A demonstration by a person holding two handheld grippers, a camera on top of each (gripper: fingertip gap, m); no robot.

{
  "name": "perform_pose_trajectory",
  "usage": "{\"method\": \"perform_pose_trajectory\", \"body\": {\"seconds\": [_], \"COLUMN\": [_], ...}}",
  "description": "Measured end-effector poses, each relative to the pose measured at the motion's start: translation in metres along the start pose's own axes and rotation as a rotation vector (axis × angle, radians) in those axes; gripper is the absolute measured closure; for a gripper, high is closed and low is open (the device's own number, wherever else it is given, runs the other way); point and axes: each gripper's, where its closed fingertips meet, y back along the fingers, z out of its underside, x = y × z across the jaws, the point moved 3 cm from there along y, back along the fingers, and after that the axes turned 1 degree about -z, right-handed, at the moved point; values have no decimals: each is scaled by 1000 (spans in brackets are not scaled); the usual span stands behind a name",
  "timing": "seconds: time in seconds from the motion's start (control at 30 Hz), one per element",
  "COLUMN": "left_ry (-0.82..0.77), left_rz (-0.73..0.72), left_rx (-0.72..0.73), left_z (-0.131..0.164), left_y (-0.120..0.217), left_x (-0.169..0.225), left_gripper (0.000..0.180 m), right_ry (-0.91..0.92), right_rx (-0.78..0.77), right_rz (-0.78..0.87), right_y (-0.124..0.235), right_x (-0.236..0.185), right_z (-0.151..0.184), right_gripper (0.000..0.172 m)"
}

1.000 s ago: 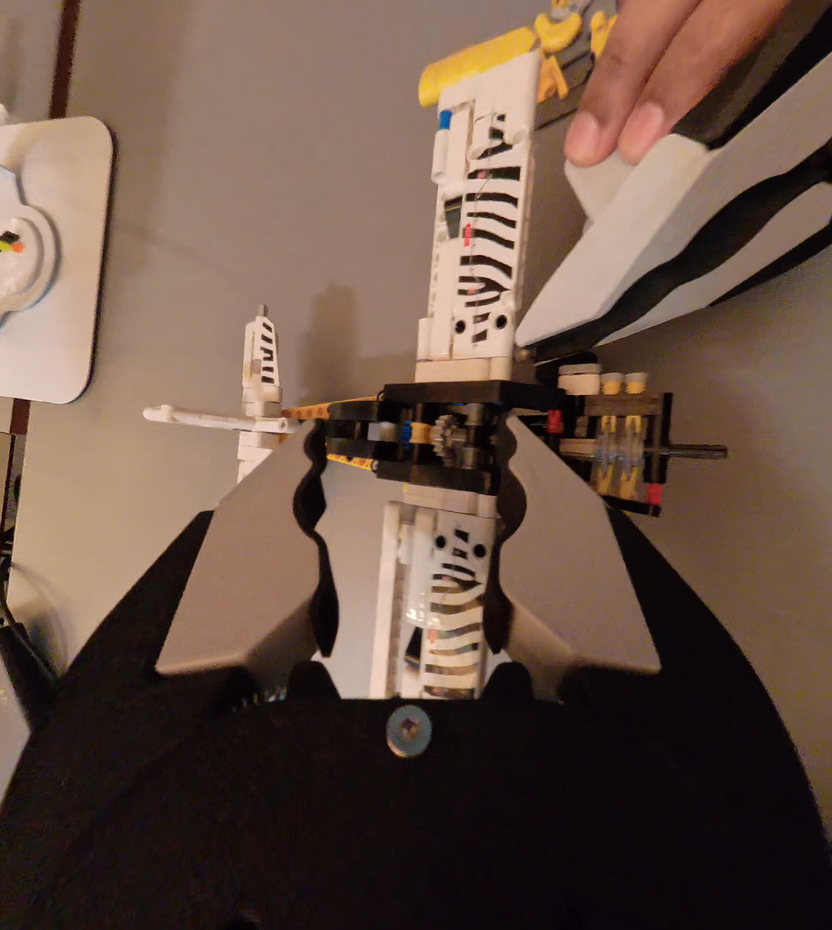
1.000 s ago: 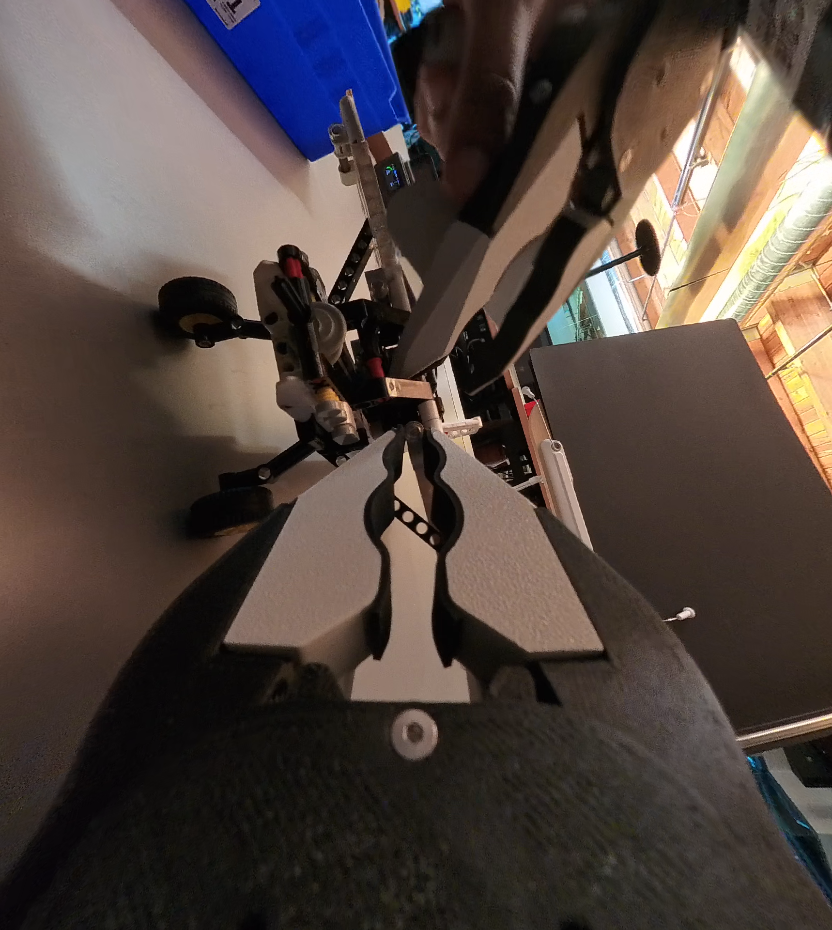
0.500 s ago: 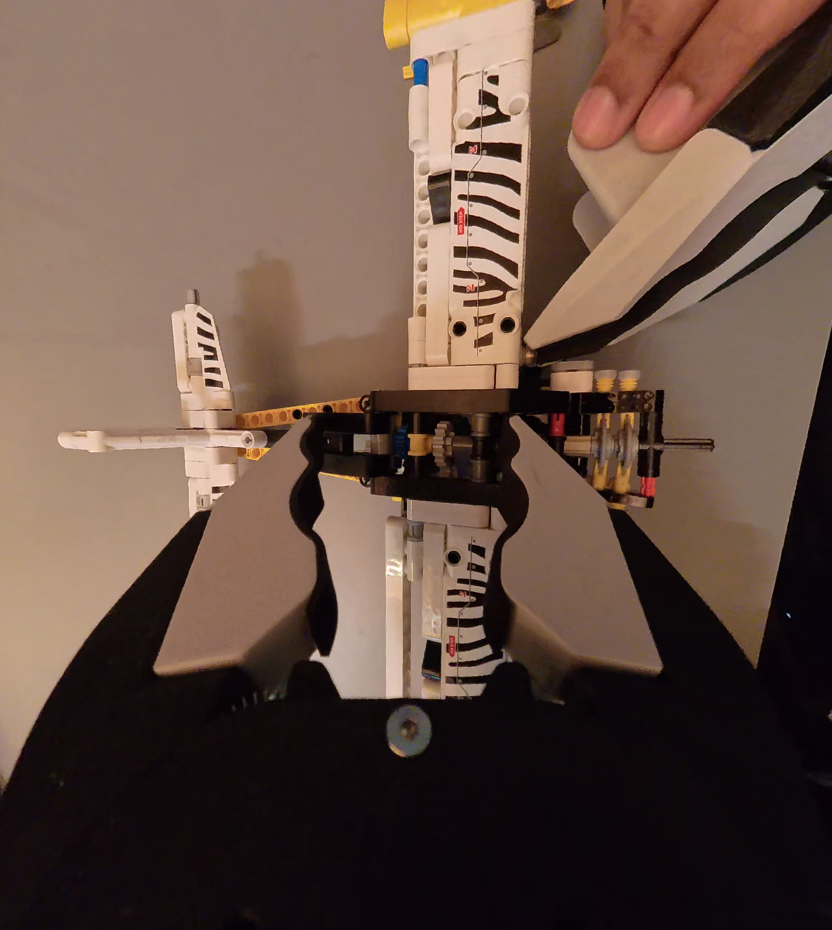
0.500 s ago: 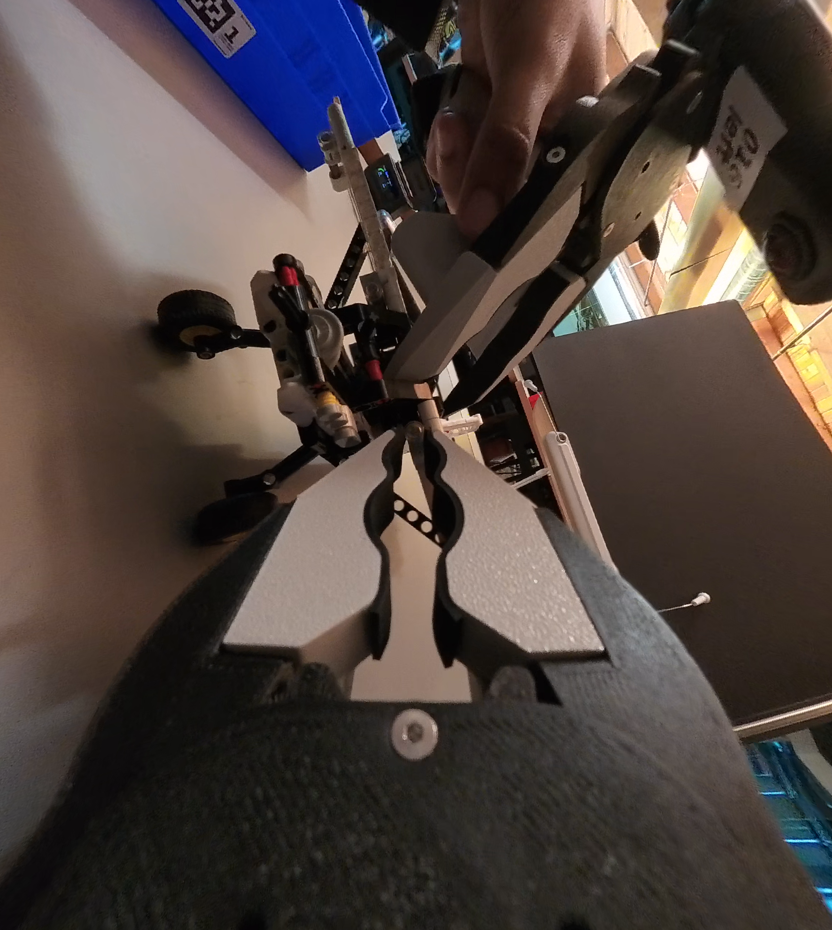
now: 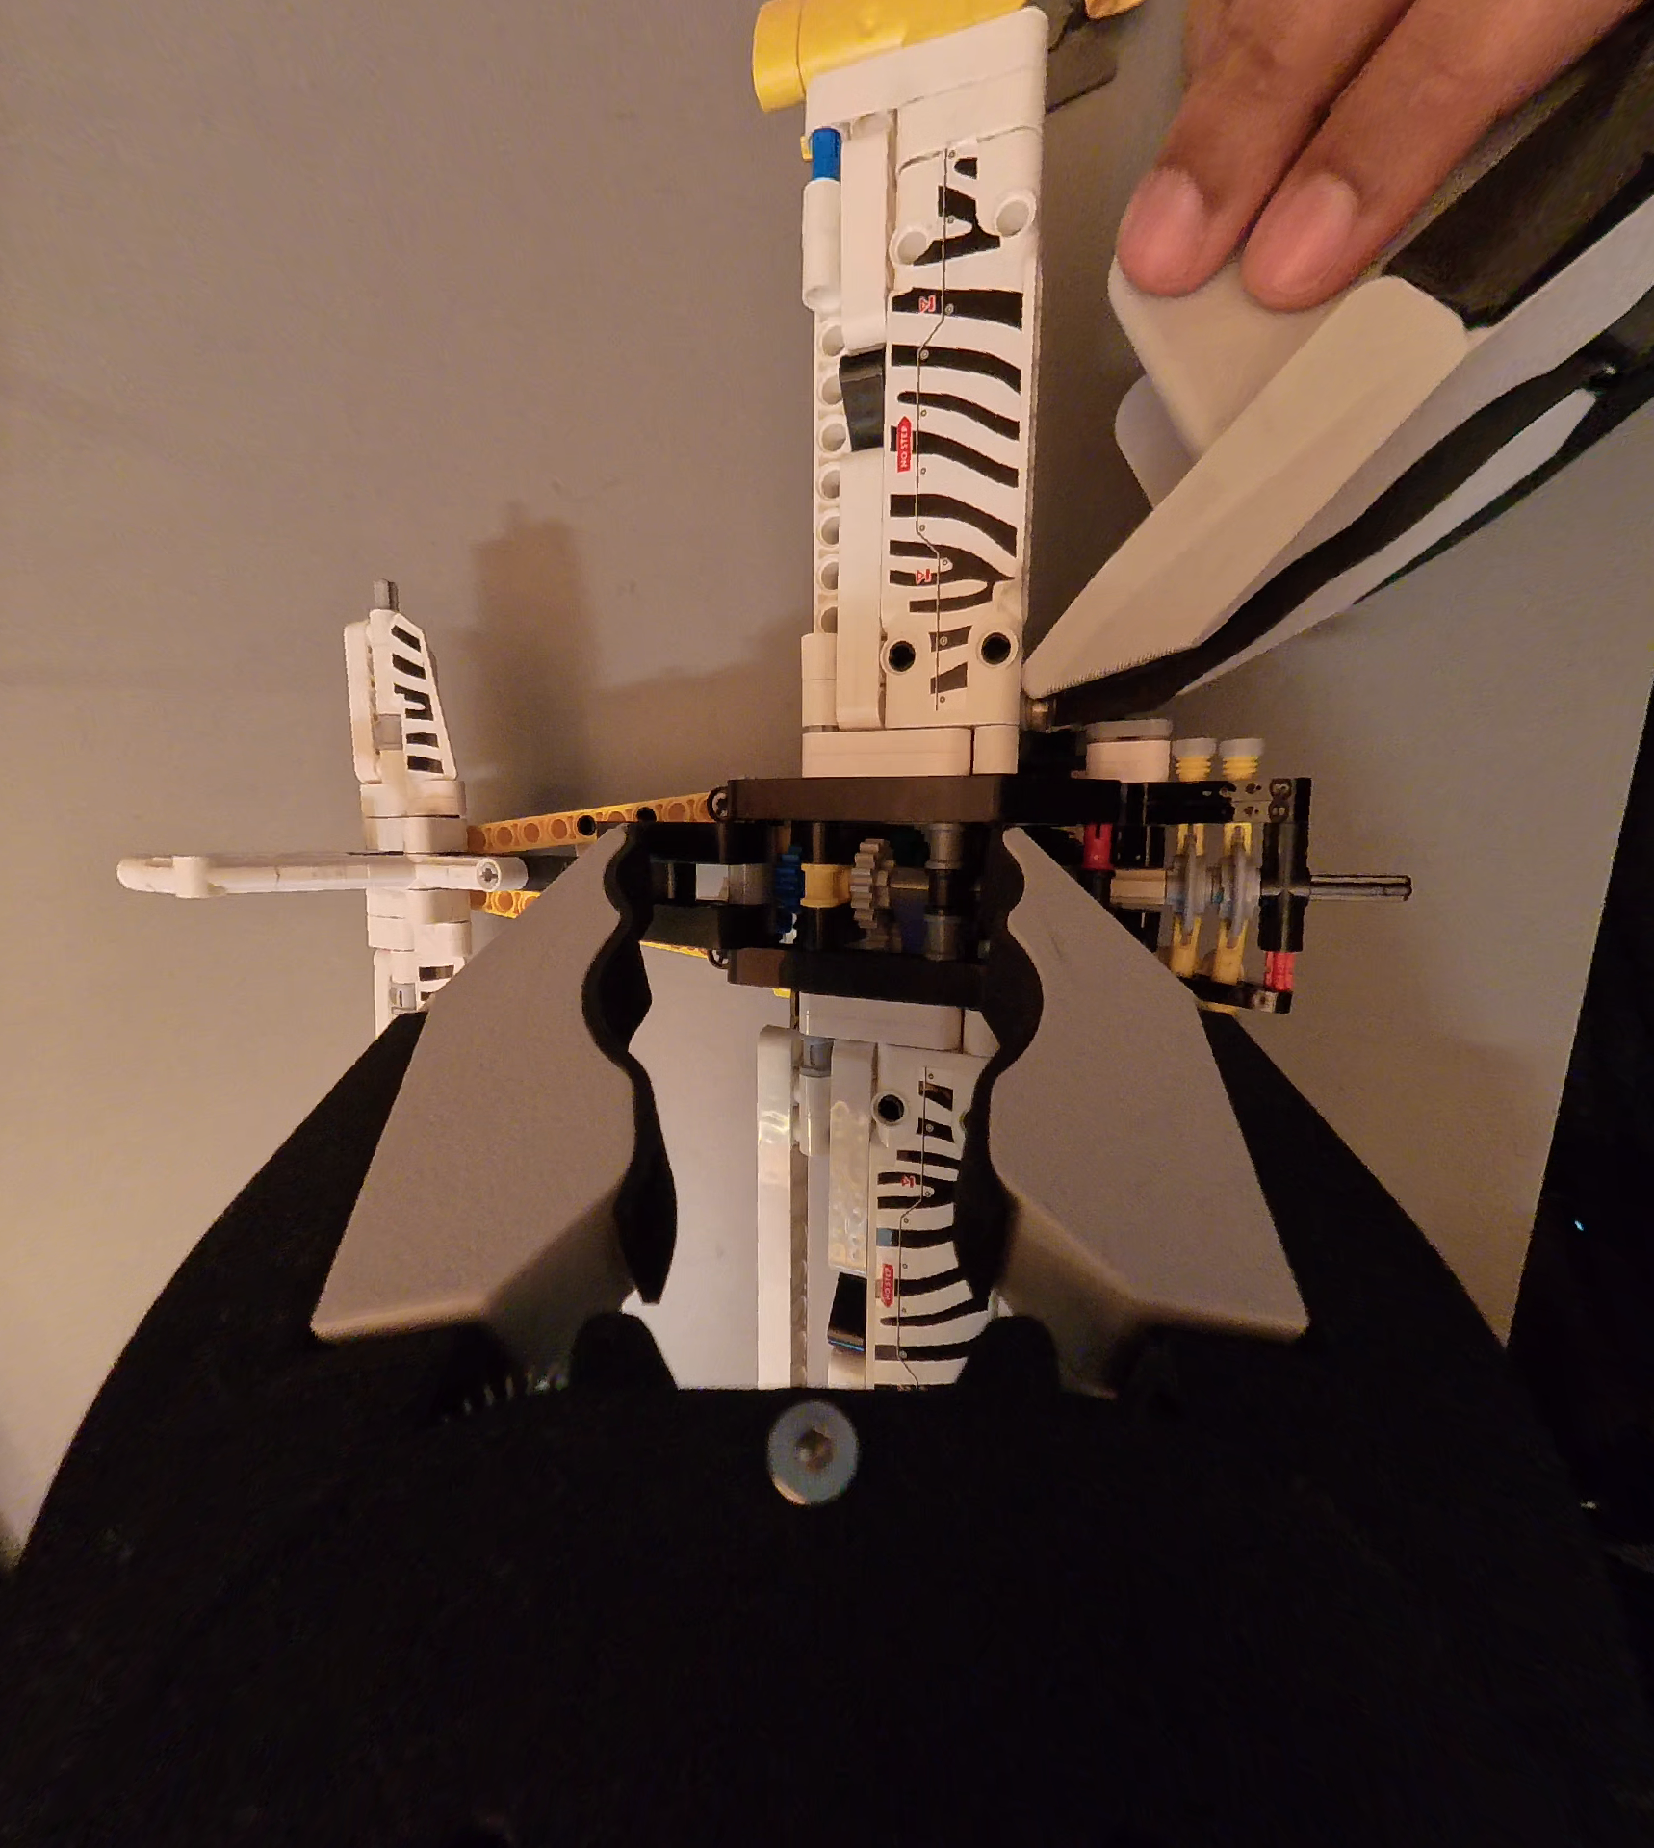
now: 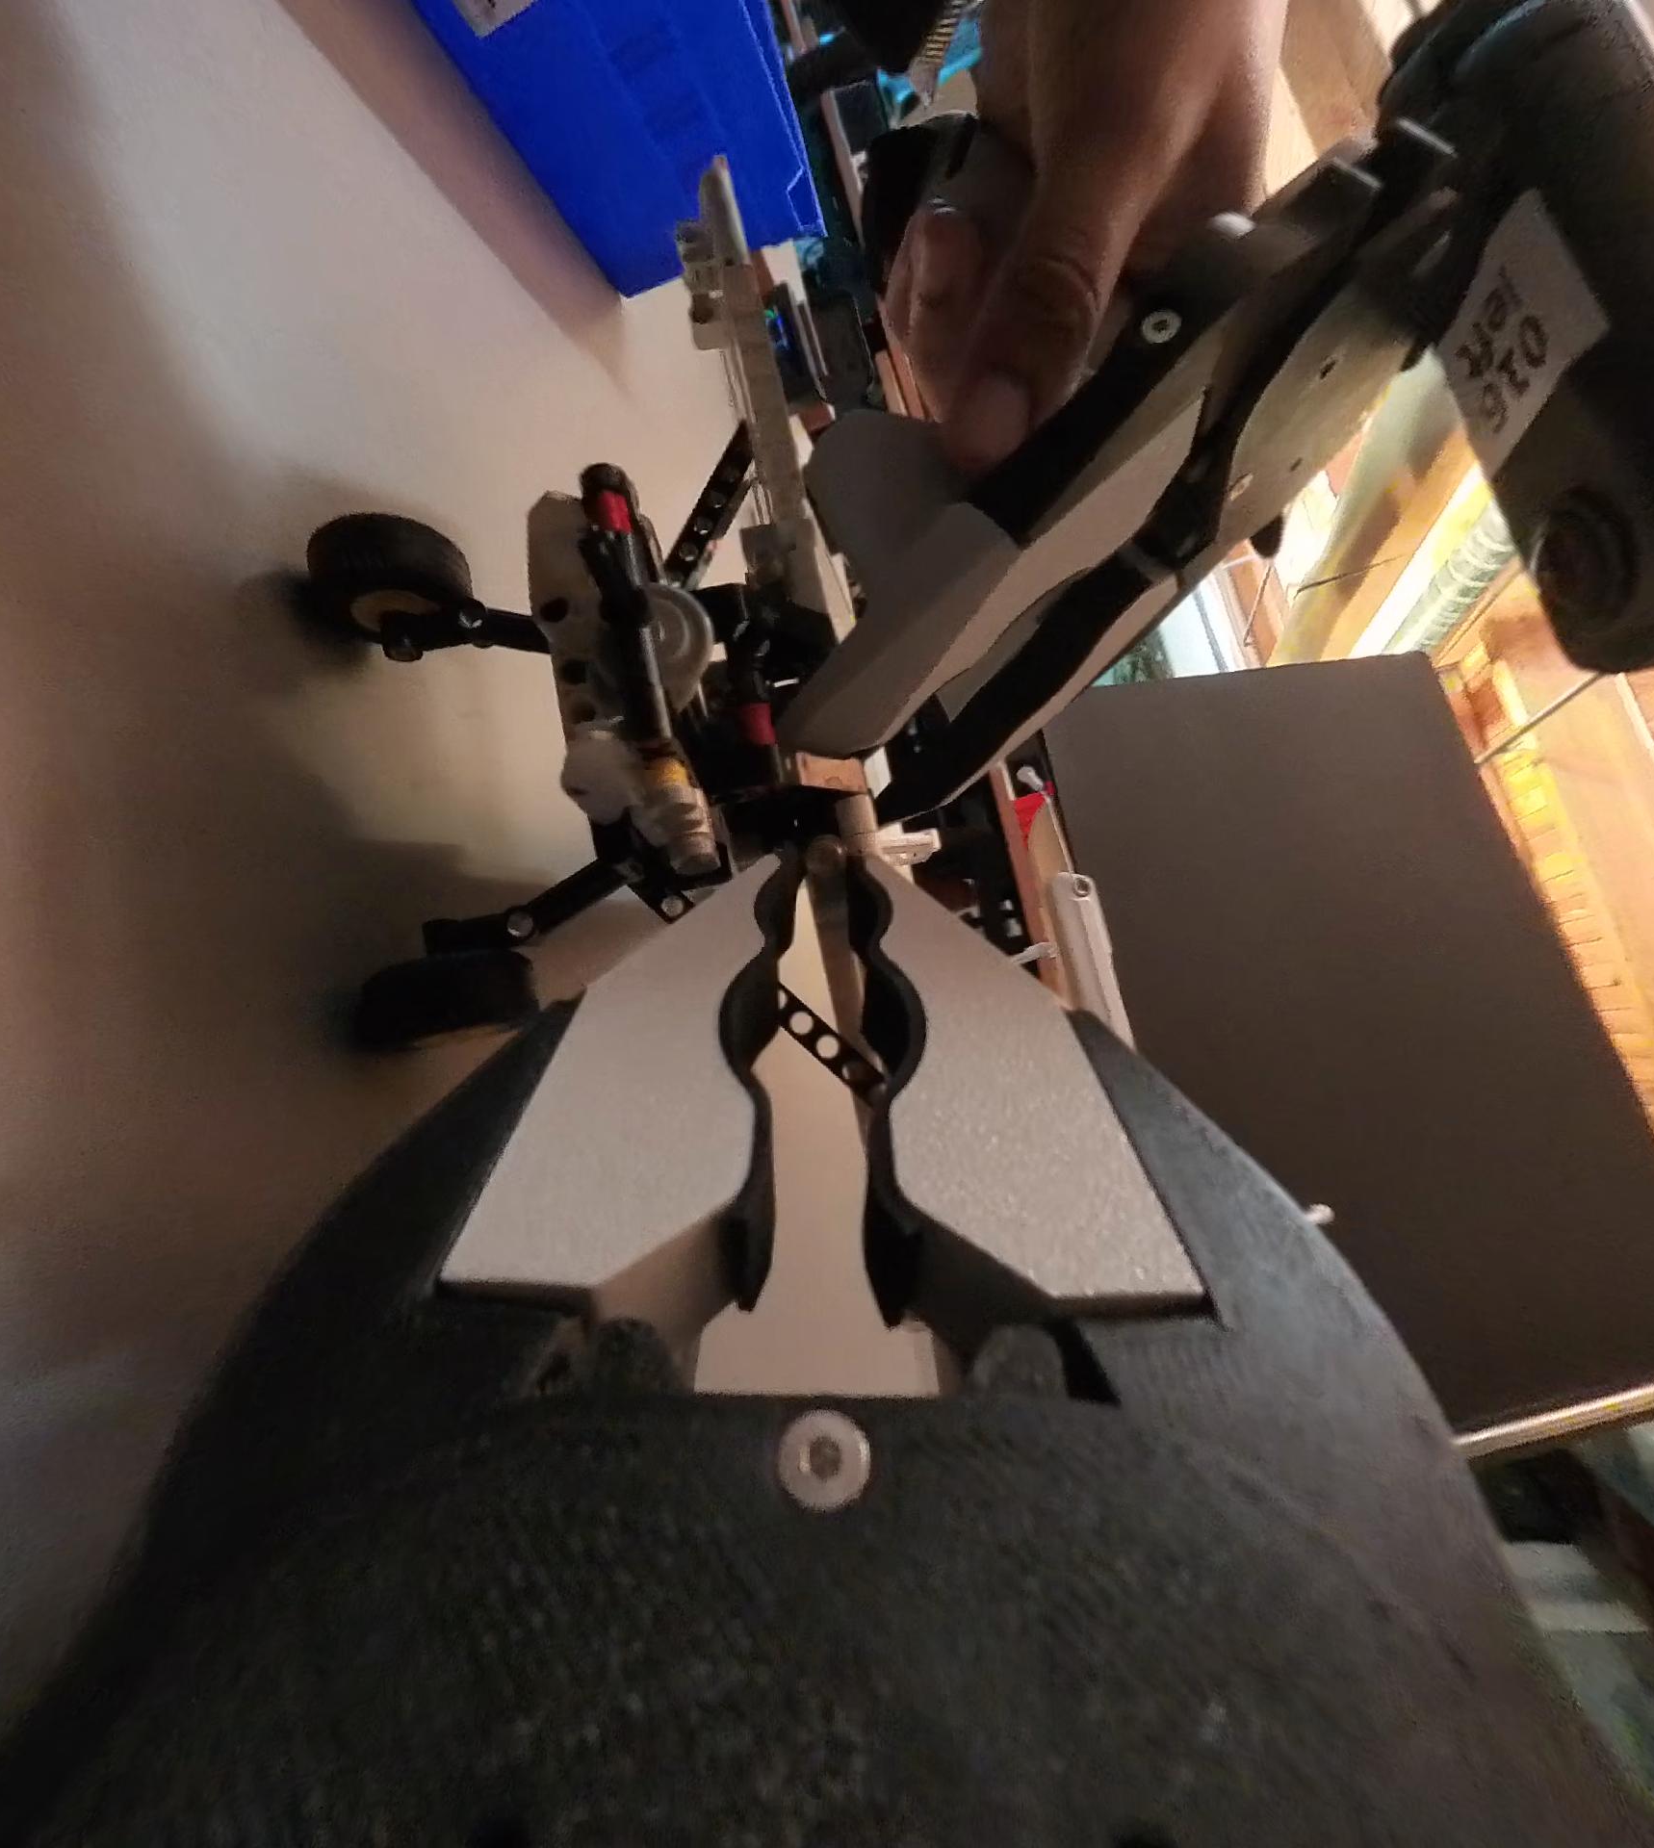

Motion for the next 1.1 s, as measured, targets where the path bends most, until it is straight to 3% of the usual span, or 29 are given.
{"method": "perform_pose_trajectory", "body": {"seconds": [0.23, 0.43, 1.1], "left_ry": [10, 13, 25], "left_rz": [0, 2, -12], "left_rx": [4, 4, -4], "left_z": [-1, -1, -1], "left_y": [0, -1, 0], "left_x": [-1, -1, -2], "left_gripper": [116, 116, 116], "right_ry": [165, 69, 77], "right_rx": [-29, -35, -84], "right_rz": [44, 53, 78], "right_y": [-1, -3, 0], "right_x": [-2, -2, -3], "right_z": [0, -7, -1], "right_gripper": [164, 166, 167]}}
